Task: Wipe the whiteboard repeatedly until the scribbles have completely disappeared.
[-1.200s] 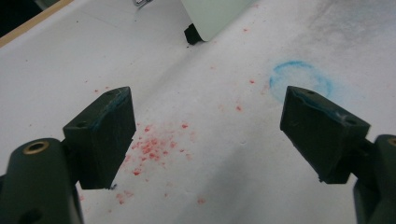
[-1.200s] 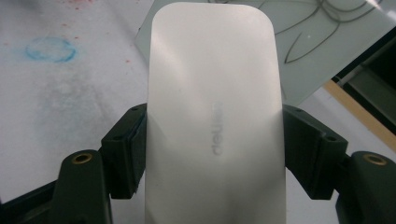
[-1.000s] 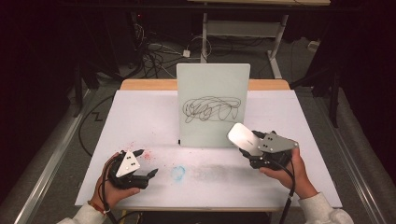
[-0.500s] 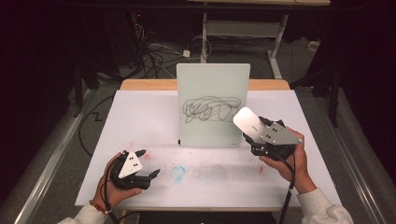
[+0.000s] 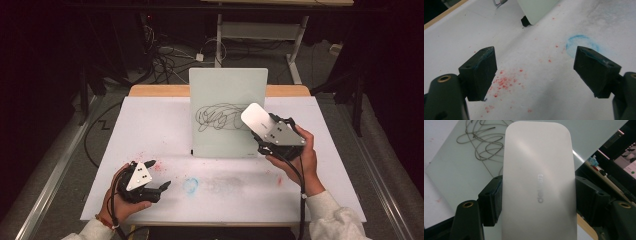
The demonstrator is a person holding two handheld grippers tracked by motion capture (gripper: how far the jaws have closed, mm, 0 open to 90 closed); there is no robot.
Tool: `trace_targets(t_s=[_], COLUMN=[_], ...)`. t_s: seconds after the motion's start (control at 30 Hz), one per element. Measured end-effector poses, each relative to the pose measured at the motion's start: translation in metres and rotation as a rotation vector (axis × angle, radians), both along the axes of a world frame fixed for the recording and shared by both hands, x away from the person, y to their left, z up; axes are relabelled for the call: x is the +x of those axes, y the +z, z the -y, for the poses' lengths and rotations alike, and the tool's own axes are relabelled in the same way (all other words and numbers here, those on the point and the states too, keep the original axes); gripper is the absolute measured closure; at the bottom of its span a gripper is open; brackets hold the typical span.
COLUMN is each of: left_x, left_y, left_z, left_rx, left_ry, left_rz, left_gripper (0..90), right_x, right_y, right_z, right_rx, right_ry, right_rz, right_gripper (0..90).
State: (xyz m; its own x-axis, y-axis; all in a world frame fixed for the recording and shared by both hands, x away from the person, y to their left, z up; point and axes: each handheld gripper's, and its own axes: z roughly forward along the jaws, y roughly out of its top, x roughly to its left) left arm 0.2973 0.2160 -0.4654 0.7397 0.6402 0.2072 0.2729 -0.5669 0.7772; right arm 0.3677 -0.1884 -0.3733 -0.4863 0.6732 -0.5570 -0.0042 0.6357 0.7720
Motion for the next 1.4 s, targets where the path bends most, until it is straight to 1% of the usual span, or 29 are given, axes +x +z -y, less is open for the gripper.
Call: trace_targets(t_s=[0.07, 0.17, 0.23, 0.27, 0.3, 0.33, 0.4, 0.47, 0.53, 0.6, 0.63, 0.7, 0.8, 0.9, 1.03, 1.13, 1.23, 1.33, 1.4], left_x=[0.000, 0.000, 0.000, 0.000, 0.000, 0.000, 0.000, 0.000, 0.000, 0.000, 0.000, 0.001, 0.000, 0.000, 0.000, -0.001, -0.001, -0.001, -0.002], left_y=[0.000, -0.001, -0.001, -0.001, -0.001, -0.001, -0.001, -0.001, -0.001, -0.001, -0.001, -0.002, -0.001, -0.002, -0.002, -0.001, -0.001, -0.001, 0.000], left_z=[0.000, 0.000, 0.001, 0.001, 0.001, 0.001, 0.001, 0.001, 0.001, 0.001, 0.001, 0.001, 0.000, 0.001, 0.001, 0.002, 0.002, 0.003, 0.003], left_rx=[-0.001, 0.002, 0.009, 0.014, 0.017, 0.015, 0.016, 0.015, 0.017, 0.018, 0.018, 0.020, 0.019, 0.022, 0.033, 0.032, 0.032, 0.034, 0.033], left_ry=[-0.003, -0.003, -0.004, -0.004, -0.004, -0.004, -0.001, -0.002, -0.003, -0.003, -0.003, -0.002, -0.003, -0.004, -0.006, -0.006, -0.009, -0.009, -0.009], left_rz=[-0.004, -0.008, -0.005, -0.003, -0.001, 0.000, -0.001, -0.004, -0.005, -0.004, -0.004, -0.004, -0.003, -0.005, -0.002, 0.000, 0.001, 0.002, 0.005], left_gripper=[18.4, 18.4, 18.4, 18.4, 18.4, 18.4, 18.4, 18.4, 18.4, 18.4, 18.4, 18.4, 18.4, 18.4, 18.4, 18.4, 18.4, 18.4, 18.4], right_x=[0.004, 0.007, 0.009, 0.012, 0.012, 0.014, 0.017, 0.021, 0.025, 0.029, 0.030, 0.031, 0.032, 0.032, 0.032, 0.029, 0.026, 0.020, 0.017], right_y=[-0.001, -0.003, -0.002, -0.003, -0.003, -0.004, -0.005, -0.007, -0.009, -0.011, -0.012, -0.014, -0.018, -0.020, -0.025, -0.032, -0.042, -0.054, -0.060], right_z=[-0.004, -0.010, -0.012, -0.015, -0.015, -0.016, -0.017, -0.017, -0.015, -0.013, -0.013, -0.014, -0.014, -0.015, -0.016, -0.018, -0.019, -0.022, -0.026], right_rx=[-0.005, -0.032, -0.017, -0.023, -0.023, -0.026, -0.008, -0.008, 0.002, 0.027, 0.031, 0.023, 0.028, 0.016, 0.009, -0.007, 0.002, -0.003, -0.016], right_ry=[-0.009, -0.038, -0.046, -0.067, -0.067, -0.078, -0.085, -0.103, -0.118, -0.117, -0.117, -0.126, -0.122, -0.126, -0.130, -0.139, -0.147, -0.159, -0.156], right_rz=[0.004, 0.048, 0.059, 0.076, 0.076, 0.086, 0.083, 0.088, 0.079, 0.069, 0.064, 0.068, 0.055, 0.067, 0.072, 0.079, 0.070, 0.058, 0.043], right_gripper=[31.2, 31.2, 31.2, 31.1, 31.1, 31.2, 31.2, 31.2, 31.1, 31.1, 31.1, 31.2, 31.1, 31.1, 31.1, 31.1, 31.1, 31.1, 31.0])
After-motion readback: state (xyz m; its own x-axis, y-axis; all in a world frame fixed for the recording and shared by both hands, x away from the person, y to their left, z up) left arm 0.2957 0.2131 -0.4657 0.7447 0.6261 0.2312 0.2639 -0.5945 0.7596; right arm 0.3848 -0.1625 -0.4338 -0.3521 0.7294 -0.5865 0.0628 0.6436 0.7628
